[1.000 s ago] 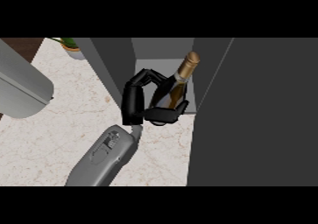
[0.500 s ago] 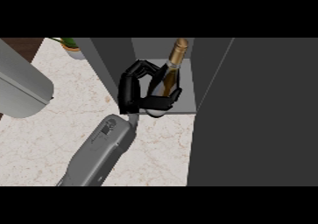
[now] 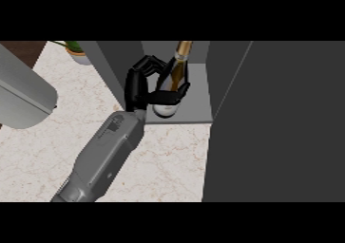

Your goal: Pick up the wine, place it into the cabinet and close the cabinet

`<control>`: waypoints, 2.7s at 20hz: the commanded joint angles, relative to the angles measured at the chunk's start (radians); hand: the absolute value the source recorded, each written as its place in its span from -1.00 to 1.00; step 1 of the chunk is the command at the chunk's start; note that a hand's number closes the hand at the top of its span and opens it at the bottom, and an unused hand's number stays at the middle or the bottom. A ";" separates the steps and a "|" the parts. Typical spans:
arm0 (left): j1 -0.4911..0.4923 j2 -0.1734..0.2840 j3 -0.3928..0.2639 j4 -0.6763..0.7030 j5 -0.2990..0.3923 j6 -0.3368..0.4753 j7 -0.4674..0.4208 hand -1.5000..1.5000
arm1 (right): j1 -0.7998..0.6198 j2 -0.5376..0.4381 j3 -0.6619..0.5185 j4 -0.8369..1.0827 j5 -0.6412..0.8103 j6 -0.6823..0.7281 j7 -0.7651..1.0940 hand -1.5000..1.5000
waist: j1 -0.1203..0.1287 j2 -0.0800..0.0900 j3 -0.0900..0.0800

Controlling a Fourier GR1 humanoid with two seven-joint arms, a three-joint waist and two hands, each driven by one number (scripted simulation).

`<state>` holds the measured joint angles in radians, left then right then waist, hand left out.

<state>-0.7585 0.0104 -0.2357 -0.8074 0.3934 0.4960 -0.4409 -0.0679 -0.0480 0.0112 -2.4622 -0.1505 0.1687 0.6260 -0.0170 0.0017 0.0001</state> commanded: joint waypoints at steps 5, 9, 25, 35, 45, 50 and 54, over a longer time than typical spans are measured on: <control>-0.151 -0.010 -0.017 0.187 0.088 0.045 -0.050 1.00 | 0.013 0.009 0.023 -0.084 -0.060 -0.006 0.038 -1.00 | -0.012 0.002 0.000; -0.188 -0.010 0.052 0.296 0.034 0.035 -0.164 1.00 | 0.010 -0.004 -0.015 -0.074 -0.101 0.014 0.024 -1.00 | -0.017 0.005 0.000; -0.358 -0.010 0.203 0.524 0.133 -0.008 -0.207 1.00 | 0.022 0.028 0.042 -0.072 -0.076 0.014 0.021 -1.00 | -0.044 0.011 -0.001; -0.331 -0.010 0.276 0.615 0.142 -0.088 -0.332 1.00 | -0.023 0.024 0.038 -0.038 -0.049 0.007 0.018 -1.00 | -0.038 0.016 -0.001; -0.373 0.016 0.286 0.685 0.113 -0.081 -0.316 -1.00 | -0.047 0.025 0.035 0.003 -0.069 0.013 -0.002 -1.00 | -0.042 0.021 -0.001; -0.367 0.020 0.272 0.711 0.084 -0.029 -0.329 -1.00 | -0.001 0.014 0.018 -0.029 -0.076 0.027 -0.012 -1.00 | -0.052 0.021 0.000; -0.353 0.033 0.250 0.733 0.058 -0.055 -0.305 -1.00 | -0.039 0.032 0.048 -0.023 -0.021 -0.010 0.010 -1.00 | -0.044 0.020 -0.001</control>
<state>-1.1449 0.0042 0.0300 -0.1041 0.4760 0.4707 -0.7543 -0.1093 -0.0215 0.0568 -2.4206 -0.1626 0.1784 0.6075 -0.0695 0.0190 0.0019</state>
